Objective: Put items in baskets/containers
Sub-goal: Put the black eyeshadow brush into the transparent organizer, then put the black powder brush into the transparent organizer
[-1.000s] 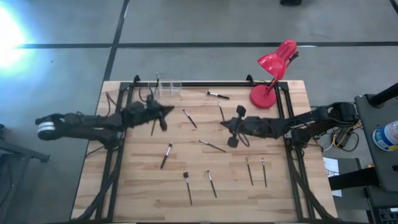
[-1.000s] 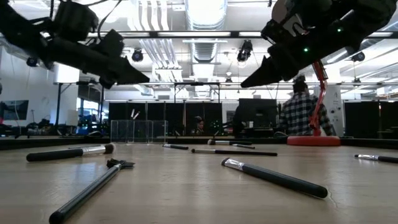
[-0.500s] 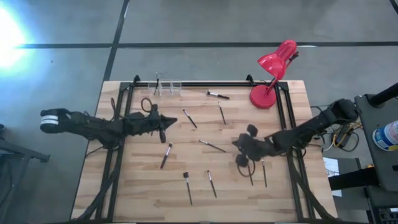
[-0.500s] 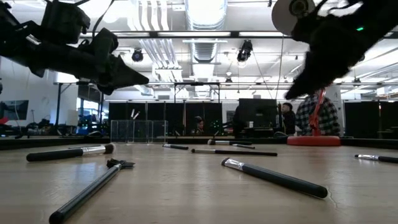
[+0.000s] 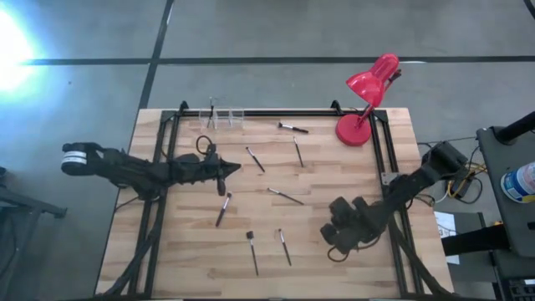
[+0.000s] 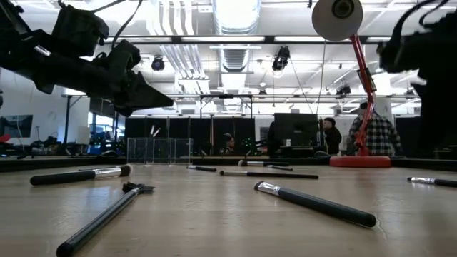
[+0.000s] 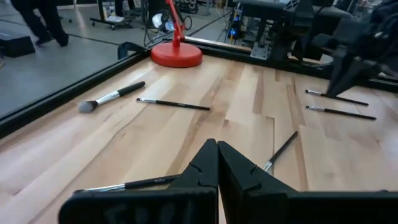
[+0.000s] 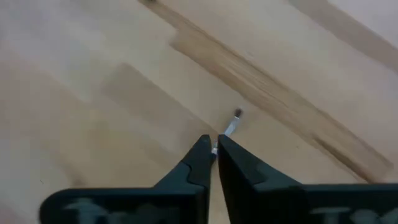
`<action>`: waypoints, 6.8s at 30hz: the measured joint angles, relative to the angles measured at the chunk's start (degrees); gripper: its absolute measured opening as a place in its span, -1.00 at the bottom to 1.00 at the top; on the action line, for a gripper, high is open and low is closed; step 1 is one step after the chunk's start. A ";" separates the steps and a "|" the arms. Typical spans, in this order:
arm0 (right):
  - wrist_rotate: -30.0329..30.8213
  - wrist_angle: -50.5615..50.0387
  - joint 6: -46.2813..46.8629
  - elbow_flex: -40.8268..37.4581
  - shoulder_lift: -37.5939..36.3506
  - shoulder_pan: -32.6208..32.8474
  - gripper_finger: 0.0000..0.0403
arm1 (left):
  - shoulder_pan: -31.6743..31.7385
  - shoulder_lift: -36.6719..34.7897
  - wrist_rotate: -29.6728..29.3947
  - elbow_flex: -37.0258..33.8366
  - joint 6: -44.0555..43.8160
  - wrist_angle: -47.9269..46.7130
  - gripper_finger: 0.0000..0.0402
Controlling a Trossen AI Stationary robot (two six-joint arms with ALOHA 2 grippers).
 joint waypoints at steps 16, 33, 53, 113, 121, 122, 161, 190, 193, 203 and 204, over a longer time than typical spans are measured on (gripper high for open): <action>-2.23 2.61 6.82 -2.58 1.05 -4.59 -0.47 | -0.08 3.93 0.29 0.32 5.00 6.35 -1.00; -3.80 6.25 5.41 -4.04 3.77 -7.78 -0.69 | -0.04 6.54 3.28 1.25 4.11 6.22 -1.00; -0.82 8.95 -7.81 -4.31 1.22 -7.58 -0.96 | -0.36 6.69 1.97 0.56 -4.39 6.70 -1.00; 0.51 113.24 -94.66 6.71 17.95 -18.52 -0.96 | -26.34 14.45 -3.11 16.41 3.59 15.53 -0.46; 0.64 113.29 -94.88 6.71 17.95 -18.52 -0.96 | -26.30 13.45 -3.12 15.89 4.92 15.72 -0.87; 0.65 113.29 -94.98 6.71 17.95 -18.52 -0.96 | -26.29 13.45 -3.12 15.88 4.97 15.70 -0.92; 6.22 101.60 -93.87 -24.59 -6.61 -20.64 -0.96 | 31.68 -4.54 -17.13 20.40 5.68 -25.30 -0.94; 6.18 101.56 -94.85 -23.91 -6.50 -20.60 -0.96 | 45.49 14.52 -10.92 25.22 2.12 -23.53 -0.55; 6.18 101.53 -94.75 -23.94 -6.51 -20.60 -0.96 | 45.49 12.06 -10.91 25.71 3.03 -26.67 -0.50; 6.20 101.09 -94.27 -23.94 -6.51 -20.60 -0.96 | 45.27 -0.39 -8.45 25.86 5.04 -34.41 -0.51; 6.20 101.09 -93.27 -23.94 -6.51 -20.62 -0.96 | 45.00 -1.71 -8.44 25.86 5.03 -35.46 -0.52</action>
